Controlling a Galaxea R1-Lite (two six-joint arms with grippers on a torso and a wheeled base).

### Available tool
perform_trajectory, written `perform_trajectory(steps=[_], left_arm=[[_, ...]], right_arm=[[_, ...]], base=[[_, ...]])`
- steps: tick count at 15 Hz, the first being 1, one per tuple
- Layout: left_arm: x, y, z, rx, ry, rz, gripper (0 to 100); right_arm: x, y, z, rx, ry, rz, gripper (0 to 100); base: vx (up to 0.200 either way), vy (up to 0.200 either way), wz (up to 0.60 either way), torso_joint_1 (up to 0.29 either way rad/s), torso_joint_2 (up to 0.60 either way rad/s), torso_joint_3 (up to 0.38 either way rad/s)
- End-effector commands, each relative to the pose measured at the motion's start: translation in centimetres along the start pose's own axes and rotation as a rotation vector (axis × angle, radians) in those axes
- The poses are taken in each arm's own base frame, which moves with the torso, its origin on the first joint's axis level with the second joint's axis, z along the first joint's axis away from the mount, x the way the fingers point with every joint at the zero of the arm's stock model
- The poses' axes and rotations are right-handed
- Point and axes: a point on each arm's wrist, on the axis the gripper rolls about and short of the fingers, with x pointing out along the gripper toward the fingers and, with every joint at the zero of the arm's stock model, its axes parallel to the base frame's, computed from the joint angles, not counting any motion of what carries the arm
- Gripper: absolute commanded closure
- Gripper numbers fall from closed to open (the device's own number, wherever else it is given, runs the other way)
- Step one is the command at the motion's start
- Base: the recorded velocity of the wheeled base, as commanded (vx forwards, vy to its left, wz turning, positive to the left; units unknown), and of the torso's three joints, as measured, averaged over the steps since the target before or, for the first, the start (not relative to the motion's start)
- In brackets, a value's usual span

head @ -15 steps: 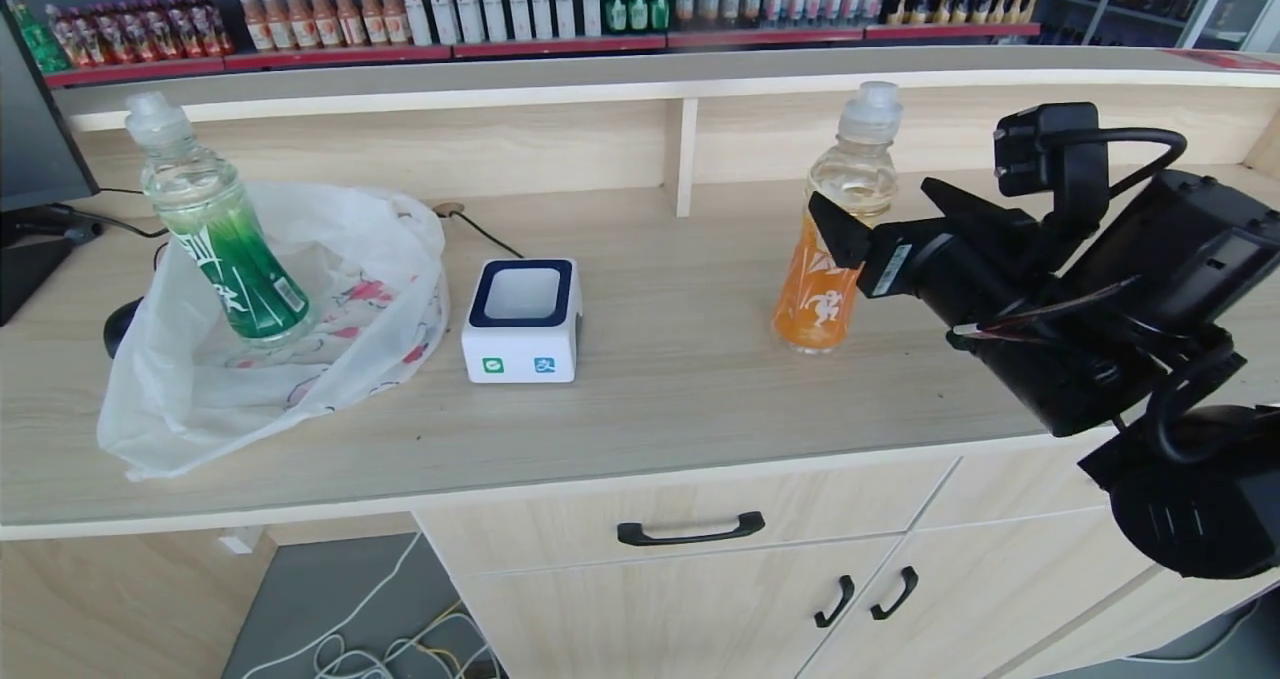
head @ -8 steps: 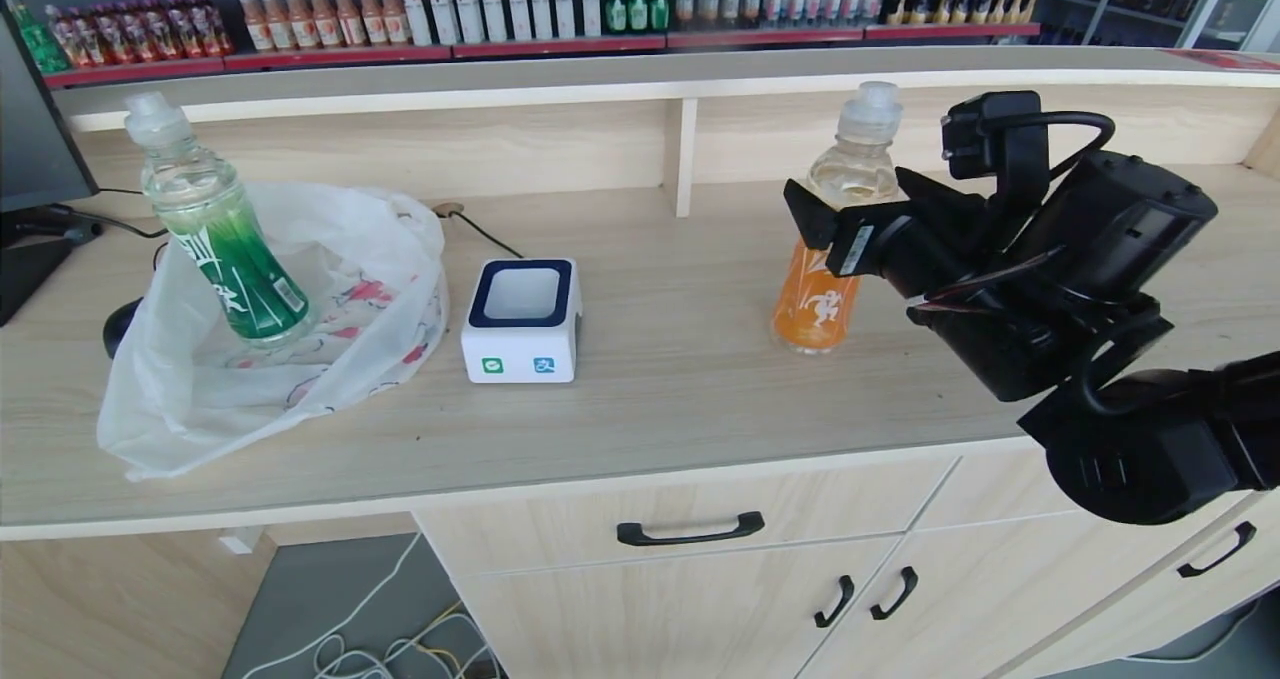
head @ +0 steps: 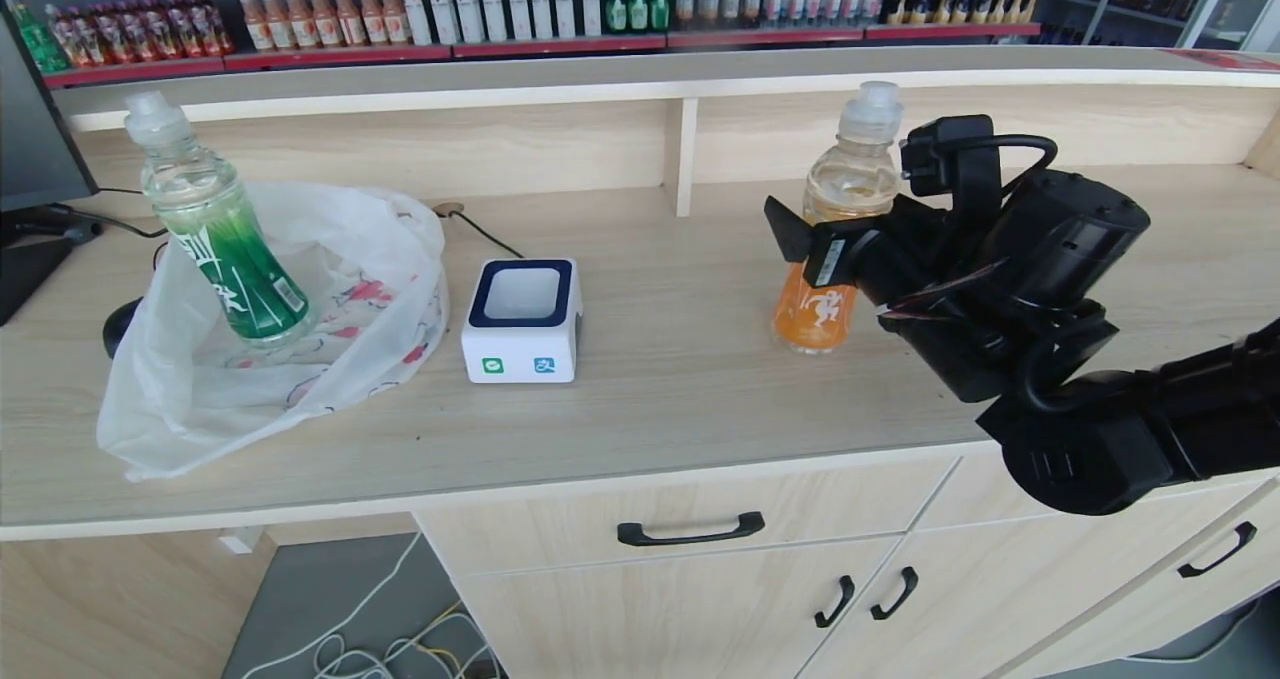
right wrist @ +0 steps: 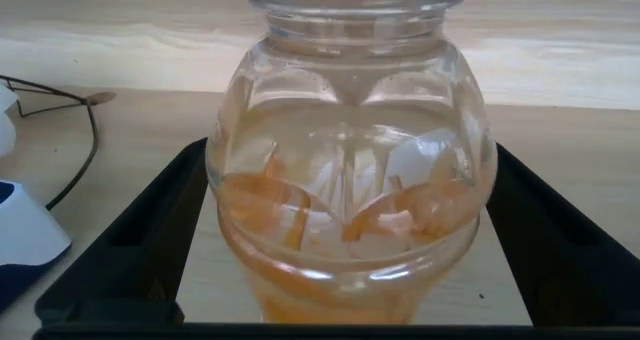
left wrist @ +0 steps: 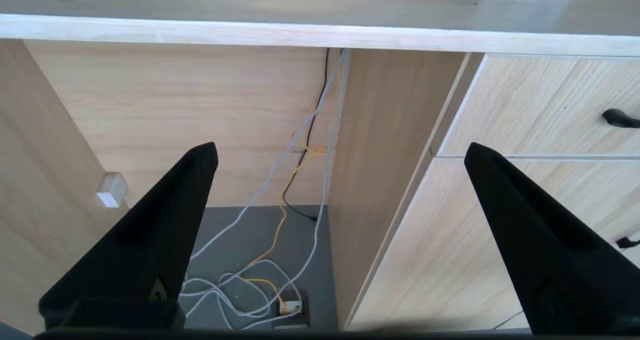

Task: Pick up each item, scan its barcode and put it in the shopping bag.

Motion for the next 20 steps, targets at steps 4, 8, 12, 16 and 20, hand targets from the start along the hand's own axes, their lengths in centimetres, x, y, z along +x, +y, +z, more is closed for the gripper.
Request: perform_trajectory(steps=[4,8,12,16,20], left_arm=[[0.0,0.0,0.0,0.000,0.000,0.000,0],[0.0,0.0,0.0,0.000,0.000,0.000,0],[0.0,0.0,0.0,-0.002,0.000,0.000,0],[0.0,0.0,0.0,0.000,0.000,0.000,0],[0.0,0.0,0.0,0.000,0.000,0.000,0]], right_arm=[[0.2,-0.2,-0.4,0.004,0.008,-0.007,0],[0.4,-0.1,-0.7,0.004,0.008,-0.010,100],[0.4,-0.2,-0.4,0.007,0.001,-0.013,100],[0.2,-0.4,0.2,0.009,-0.014,-0.017,100],[0.0,-0.6,0.9,0.012,-0.030,-0.020,100]], base=[[0.000,0.000,0.00,0.000,0.00,0.000],[0.000,0.000,0.00,0.000,0.00,0.000],[0.000,0.000,0.00,0.000,0.00,0.000],[0.000,0.000,0.00,0.000,0.00,0.000],[0.000,0.000,0.00,0.000,0.00,0.000]])
